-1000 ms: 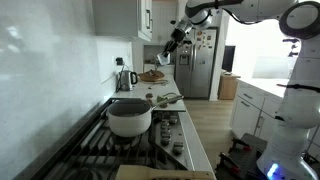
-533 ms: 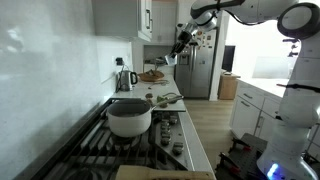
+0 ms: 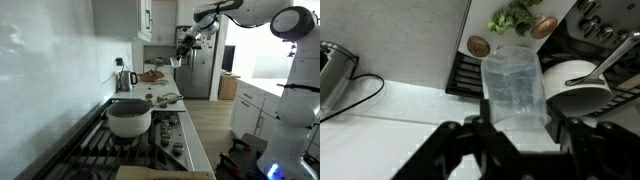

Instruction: Pour the contents of the cup into the pot

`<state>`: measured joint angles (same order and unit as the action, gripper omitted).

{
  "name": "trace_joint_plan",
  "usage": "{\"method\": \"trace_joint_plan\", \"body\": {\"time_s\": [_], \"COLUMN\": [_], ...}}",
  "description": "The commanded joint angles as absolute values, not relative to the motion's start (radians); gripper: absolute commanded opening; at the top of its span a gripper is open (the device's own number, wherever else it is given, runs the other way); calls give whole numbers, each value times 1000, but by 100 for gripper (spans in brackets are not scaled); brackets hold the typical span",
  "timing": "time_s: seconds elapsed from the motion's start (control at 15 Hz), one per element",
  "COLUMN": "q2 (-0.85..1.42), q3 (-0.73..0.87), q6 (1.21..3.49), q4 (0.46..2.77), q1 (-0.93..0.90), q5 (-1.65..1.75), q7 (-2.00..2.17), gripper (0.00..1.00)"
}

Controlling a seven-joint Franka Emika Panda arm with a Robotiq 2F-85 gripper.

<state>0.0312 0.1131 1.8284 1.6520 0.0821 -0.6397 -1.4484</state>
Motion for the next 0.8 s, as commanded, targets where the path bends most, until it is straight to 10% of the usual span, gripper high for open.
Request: {"method": "trace_joint_plan", "body": {"time_s": [0.0, 0.73], "q2": [119, 479], "q3": [126, 69], "q6": [1738, 1530], "q4": [1556, 1217], "q1": [128, 272], "q5": [-705, -759], "q7": [-1527, -1607], "gripper": [30, 30]}}
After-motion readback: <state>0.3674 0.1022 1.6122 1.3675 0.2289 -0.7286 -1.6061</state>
